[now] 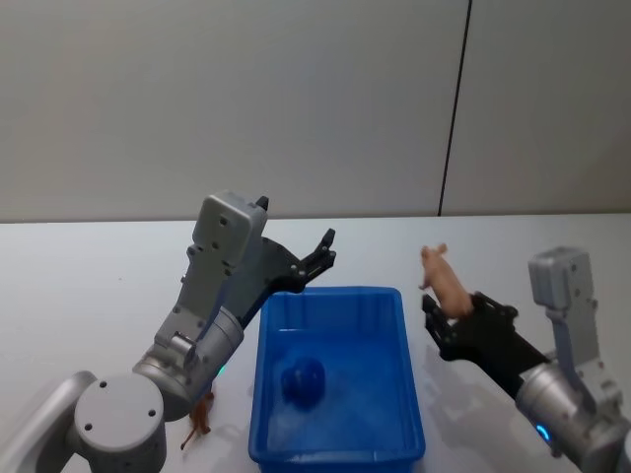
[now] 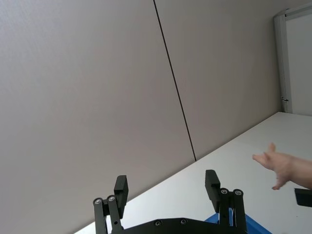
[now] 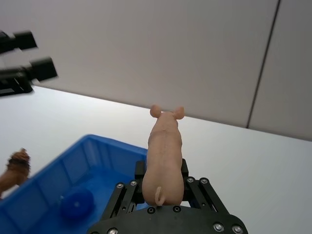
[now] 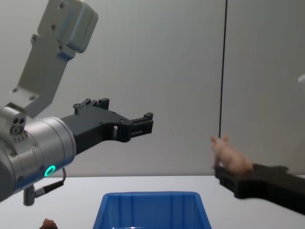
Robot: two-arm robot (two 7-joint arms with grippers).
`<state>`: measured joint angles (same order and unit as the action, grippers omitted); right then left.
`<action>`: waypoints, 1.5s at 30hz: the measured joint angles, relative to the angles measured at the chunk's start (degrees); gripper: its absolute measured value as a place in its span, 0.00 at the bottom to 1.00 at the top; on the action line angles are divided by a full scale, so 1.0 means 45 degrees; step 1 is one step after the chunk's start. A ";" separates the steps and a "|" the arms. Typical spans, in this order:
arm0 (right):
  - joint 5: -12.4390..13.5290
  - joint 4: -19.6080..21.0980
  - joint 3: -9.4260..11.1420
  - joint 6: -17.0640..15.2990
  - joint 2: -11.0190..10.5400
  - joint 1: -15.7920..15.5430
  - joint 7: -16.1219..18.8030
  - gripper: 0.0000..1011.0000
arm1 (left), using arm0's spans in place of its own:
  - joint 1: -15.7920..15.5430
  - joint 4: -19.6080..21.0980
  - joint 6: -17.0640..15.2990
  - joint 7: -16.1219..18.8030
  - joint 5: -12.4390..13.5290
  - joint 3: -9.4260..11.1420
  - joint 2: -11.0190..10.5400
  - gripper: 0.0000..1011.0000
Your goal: Pick up the two dolls from the table and place them into the box.
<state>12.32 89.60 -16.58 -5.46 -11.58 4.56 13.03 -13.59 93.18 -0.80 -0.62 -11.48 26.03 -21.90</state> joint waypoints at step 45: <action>0.1157 -0.2176 -0.0355 -0.4935 0.1692 0.3603 0.2487 0.99 | 0.0000 0.0000 0.0000 0.0000 0.0001 -0.0001 0.0001 0.99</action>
<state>17.53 79.81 -18.17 -27.67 -3.97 20.77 24.22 -13.59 93.18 -0.80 -0.62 -11.48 26.02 -21.89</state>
